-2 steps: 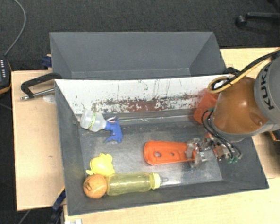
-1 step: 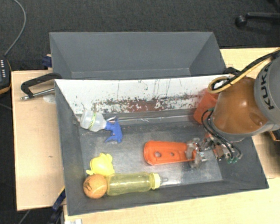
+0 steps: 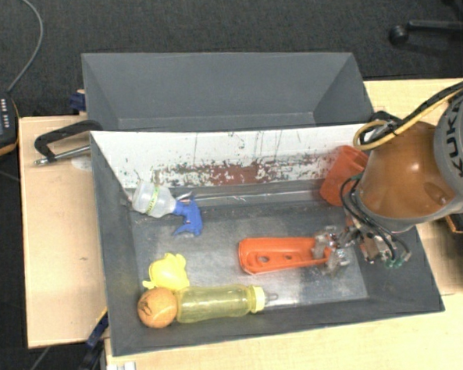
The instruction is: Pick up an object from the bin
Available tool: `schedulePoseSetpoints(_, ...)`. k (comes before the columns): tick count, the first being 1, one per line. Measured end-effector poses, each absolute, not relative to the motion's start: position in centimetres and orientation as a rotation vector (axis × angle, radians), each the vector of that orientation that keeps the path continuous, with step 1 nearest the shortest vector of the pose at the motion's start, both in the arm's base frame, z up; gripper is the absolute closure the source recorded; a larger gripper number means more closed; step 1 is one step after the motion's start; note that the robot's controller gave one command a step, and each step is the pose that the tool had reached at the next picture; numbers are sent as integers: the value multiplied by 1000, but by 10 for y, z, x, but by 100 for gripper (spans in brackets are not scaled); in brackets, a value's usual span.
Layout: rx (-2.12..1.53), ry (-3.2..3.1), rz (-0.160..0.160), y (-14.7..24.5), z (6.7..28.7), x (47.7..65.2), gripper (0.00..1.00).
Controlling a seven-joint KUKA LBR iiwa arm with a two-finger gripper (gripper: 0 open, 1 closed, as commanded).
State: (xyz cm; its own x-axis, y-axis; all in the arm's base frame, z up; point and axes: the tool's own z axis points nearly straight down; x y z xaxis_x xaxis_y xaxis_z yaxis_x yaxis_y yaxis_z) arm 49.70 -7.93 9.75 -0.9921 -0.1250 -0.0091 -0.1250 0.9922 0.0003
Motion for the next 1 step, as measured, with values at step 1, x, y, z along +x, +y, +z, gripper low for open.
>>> schedulePoseSetpoints(1,-264,3124,2,-78,71,501,100)
